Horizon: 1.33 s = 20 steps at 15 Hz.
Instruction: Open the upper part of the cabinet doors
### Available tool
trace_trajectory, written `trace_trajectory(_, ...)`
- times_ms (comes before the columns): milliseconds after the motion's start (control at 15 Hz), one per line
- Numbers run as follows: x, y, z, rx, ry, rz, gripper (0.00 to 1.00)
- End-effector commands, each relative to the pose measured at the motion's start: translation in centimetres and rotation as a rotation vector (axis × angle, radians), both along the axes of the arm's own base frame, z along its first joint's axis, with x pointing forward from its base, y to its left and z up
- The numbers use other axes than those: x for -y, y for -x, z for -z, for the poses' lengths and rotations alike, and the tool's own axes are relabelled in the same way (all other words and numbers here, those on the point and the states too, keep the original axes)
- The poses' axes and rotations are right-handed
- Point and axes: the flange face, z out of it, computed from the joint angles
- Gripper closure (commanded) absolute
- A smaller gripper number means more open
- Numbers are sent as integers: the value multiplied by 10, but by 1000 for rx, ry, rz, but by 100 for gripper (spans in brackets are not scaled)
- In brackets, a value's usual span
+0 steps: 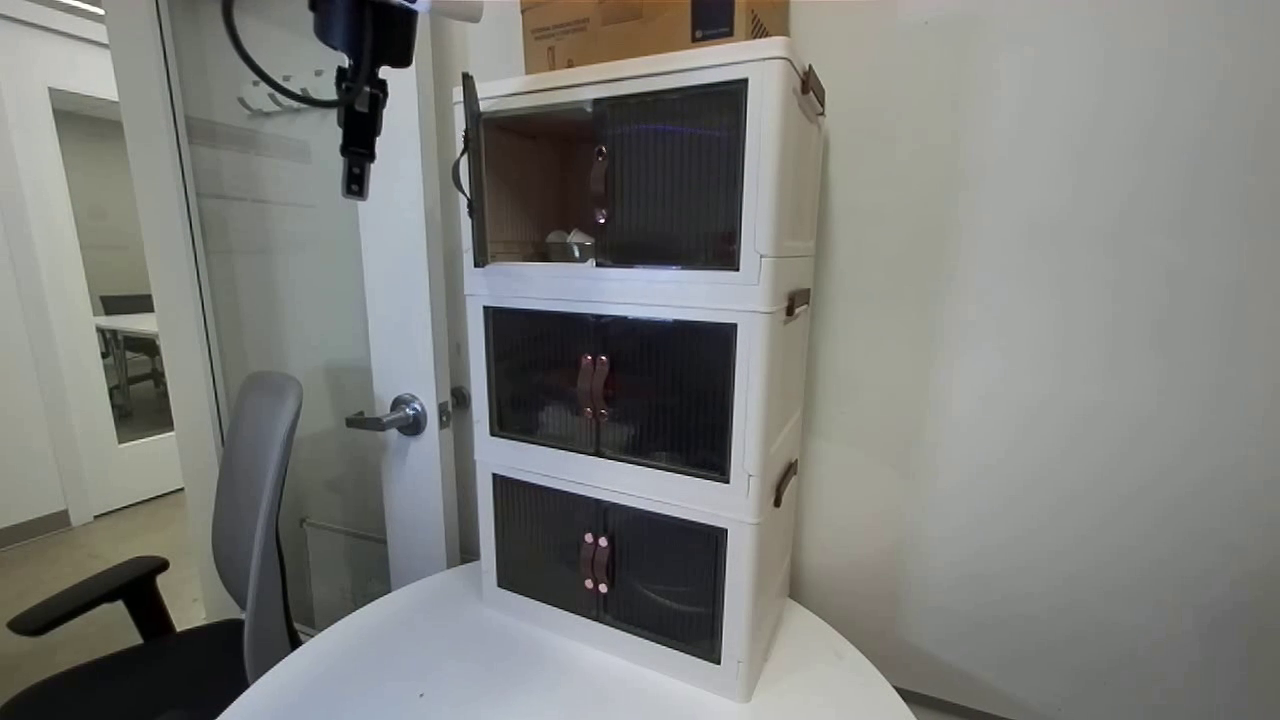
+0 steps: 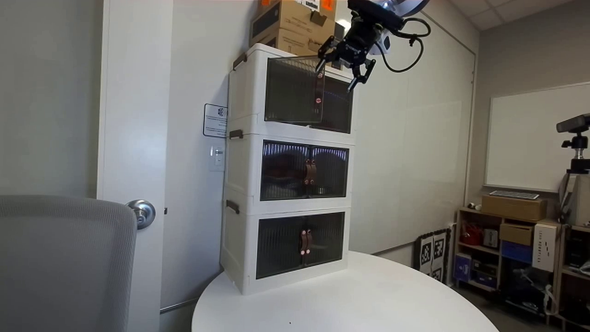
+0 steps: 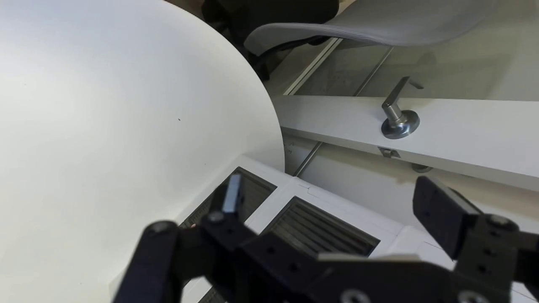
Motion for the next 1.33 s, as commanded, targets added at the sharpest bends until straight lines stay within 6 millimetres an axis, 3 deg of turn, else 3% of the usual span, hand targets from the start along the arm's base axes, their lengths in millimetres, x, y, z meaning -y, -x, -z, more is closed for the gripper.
trace_trajectory(0,-2,1,-1,3,0,-3,0)
trace_trajectory(133,0,16,3,-67,-58,-142,0)
trace_trajectory(333,20,34,6,-137,-89,-276,0)
trace_trajectory(533,54,56,14,-288,-68,-382,0)
trace_trajectory(733,92,67,21,-440,75,-355,0)
trace_trajectory(933,133,52,17,-353,214,-274,0)
trace_trajectory(1267,173,13,19,-142,339,-94,0)
